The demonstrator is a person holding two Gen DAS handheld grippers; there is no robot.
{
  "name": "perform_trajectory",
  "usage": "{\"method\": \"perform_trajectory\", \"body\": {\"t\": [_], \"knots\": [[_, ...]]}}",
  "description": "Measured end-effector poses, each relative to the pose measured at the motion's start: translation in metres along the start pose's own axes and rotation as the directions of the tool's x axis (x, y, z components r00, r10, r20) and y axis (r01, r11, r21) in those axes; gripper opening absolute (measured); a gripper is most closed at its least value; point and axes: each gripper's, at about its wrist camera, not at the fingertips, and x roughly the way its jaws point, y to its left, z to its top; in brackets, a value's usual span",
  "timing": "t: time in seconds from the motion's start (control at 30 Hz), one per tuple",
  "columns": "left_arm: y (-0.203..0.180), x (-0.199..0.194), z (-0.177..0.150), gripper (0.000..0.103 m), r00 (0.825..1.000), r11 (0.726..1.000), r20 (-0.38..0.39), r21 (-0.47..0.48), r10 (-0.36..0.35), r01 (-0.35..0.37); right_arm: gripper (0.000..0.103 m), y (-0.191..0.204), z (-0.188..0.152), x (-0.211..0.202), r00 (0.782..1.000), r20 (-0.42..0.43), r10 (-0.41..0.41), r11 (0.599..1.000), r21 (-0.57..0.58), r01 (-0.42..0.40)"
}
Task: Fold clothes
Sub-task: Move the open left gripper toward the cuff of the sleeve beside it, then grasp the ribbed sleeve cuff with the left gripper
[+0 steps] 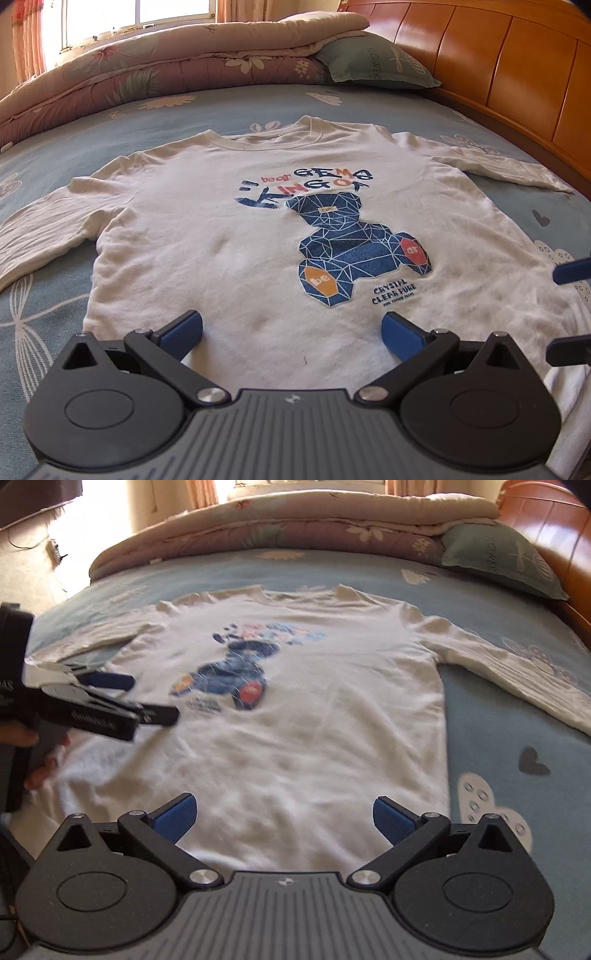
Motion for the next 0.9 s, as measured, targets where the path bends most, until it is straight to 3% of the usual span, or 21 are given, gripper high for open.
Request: {"method": "perform_trajectory", "body": {"t": [0.1, 0.17, 0.23, 0.3, 0.47, 0.57, 0.63, 0.73, 0.9], "knots": [[0.0, -0.001, -0.002, 0.102, 1.0, 1.0, 0.01, 0.007, -0.005, 0.005, 0.103, 0.017, 0.014, 0.022, 1.0, -0.012, 0.017, 0.998, -0.062, -0.018], [0.001, -0.001, -0.002, 0.102, 1.0, 1.0, 0.008, 0.009, -0.007, 0.007, 0.103, 0.021, 0.004, 0.035, 0.998, -0.06, 0.032, 0.997, -0.073, -0.036], [0.001, -0.002, -0.001, 0.102, 1.0, 1.0, 0.003, 0.0, -0.01, 0.01, 0.103, 0.025, -0.01, 0.03, 1.0, -0.01, 0.023, 0.993, -0.118, -0.024], [0.003, -0.003, 0.0, 0.102, 1.0, 1.0, 0.003, -0.015, -0.013, 0.013, 0.103, 0.024, -0.01, 0.028, 0.999, -0.018, 0.027, 0.993, -0.117, -0.029], [0.04, -0.022, 0.012, 0.102, 0.996, 0.98, 0.075, -0.19, -0.05, 0.063, 0.103, 0.026, -0.01, 0.024, 0.999, -0.027, 0.022, 0.992, -0.127, -0.025], [0.086, -0.038, 0.02, 0.102, 0.995, 0.942, 0.103, -0.336, 0.015, 0.021, 0.103, 0.027, -0.012, 0.022, 0.999, -0.035, 0.019, 0.99, -0.141, -0.024], [0.119, -0.049, 0.026, 0.102, 0.993, 0.901, 0.101, -0.432, 0.067, -0.017, 0.103, 0.028, -0.011, 0.021, 0.999, -0.041, 0.016, 0.989, -0.143, -0.021], [0.17, -0.069, 0.029, 0.102, 0.986, 0.853, 0.099, -0.517, 0.133, -0.063, 0.103, 0.029, -0.011, 0.02, 0.999, -0.045, 0.01, 0.988, -0.152, -0.017], [0.247, -0.102, 0.013, 0.102, 0.957, 0.744, 0.059, -0.643, 0.283, -0.181, 0.103, 0.033, -0.012, 0.018, 0.999, -0.052, 0.003, 0.986, -0.164, -0.011]]}}
